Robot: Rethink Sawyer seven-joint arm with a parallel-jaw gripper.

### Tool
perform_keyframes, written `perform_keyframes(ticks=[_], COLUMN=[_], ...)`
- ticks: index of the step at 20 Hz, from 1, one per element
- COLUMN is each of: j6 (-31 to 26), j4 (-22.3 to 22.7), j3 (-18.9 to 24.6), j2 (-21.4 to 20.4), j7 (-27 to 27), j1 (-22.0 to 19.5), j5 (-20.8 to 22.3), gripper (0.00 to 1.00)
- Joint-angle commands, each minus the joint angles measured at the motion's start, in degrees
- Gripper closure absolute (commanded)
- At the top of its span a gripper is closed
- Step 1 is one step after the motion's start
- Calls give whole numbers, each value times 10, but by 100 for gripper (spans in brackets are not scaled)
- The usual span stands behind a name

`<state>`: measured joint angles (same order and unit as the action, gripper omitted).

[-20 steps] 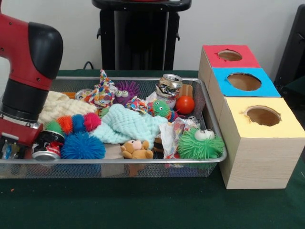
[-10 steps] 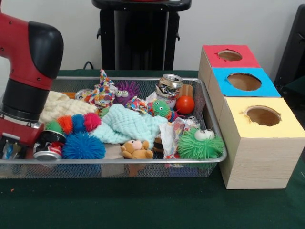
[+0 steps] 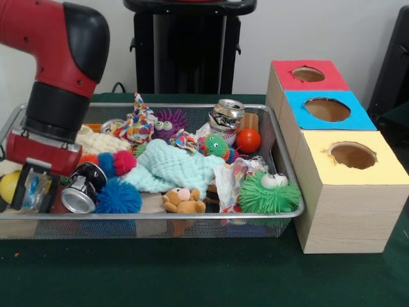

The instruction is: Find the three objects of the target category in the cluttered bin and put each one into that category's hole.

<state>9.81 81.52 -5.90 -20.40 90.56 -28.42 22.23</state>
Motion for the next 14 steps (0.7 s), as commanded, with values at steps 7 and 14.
perform_keyframes(ticks=[7,14], j6=[-108,-221], j4=[156,208], j3=[77,117], j2=[-160,-213], j7=[49,41], j1=[11,8], j5=[23,-28], gripper=[100,100])
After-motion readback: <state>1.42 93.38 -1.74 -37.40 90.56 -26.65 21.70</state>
